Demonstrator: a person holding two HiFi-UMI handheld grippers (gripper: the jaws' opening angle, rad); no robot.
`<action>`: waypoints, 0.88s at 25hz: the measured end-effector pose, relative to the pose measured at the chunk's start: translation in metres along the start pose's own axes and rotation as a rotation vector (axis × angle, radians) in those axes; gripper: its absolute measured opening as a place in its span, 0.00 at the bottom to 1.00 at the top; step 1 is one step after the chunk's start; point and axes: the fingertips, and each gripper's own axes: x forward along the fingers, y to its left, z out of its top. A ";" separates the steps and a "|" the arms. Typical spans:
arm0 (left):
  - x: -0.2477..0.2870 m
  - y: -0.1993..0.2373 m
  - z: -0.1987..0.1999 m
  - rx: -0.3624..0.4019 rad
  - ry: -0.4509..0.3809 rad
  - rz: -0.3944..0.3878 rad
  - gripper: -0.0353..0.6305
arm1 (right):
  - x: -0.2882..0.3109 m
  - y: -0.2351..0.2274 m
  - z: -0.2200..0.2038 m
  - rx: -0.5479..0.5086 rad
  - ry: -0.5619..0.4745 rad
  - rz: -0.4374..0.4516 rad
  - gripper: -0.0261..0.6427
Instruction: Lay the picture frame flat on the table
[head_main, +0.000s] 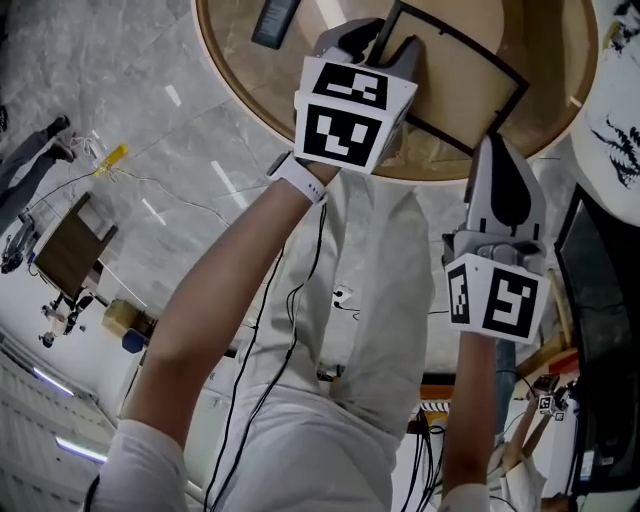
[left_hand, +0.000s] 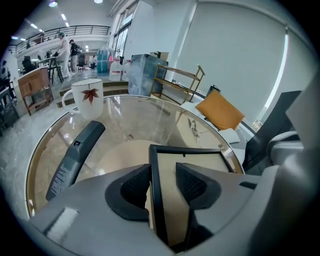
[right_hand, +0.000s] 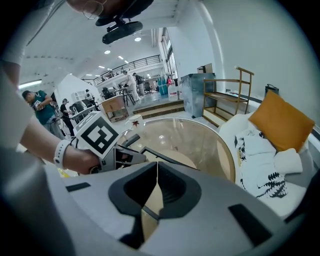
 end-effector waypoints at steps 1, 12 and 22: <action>0.000 0.003 -0.003 0.007 0.006 0.017 0.30 | 0.001 0.001 -0.001 -0.002 0.002 0.001 0.05; -0.022 0.013 -0.014 0.065 0.038 0.074 0.21 | -0.011 0.011 0.014 -0.011 -0.011 -0.011 0.05; -0.113 -0.010 0.001 0.050 0.047 0.043 0.06 | -0.052 0.022 0.065 -0.057 -0.029 -0.011 0.05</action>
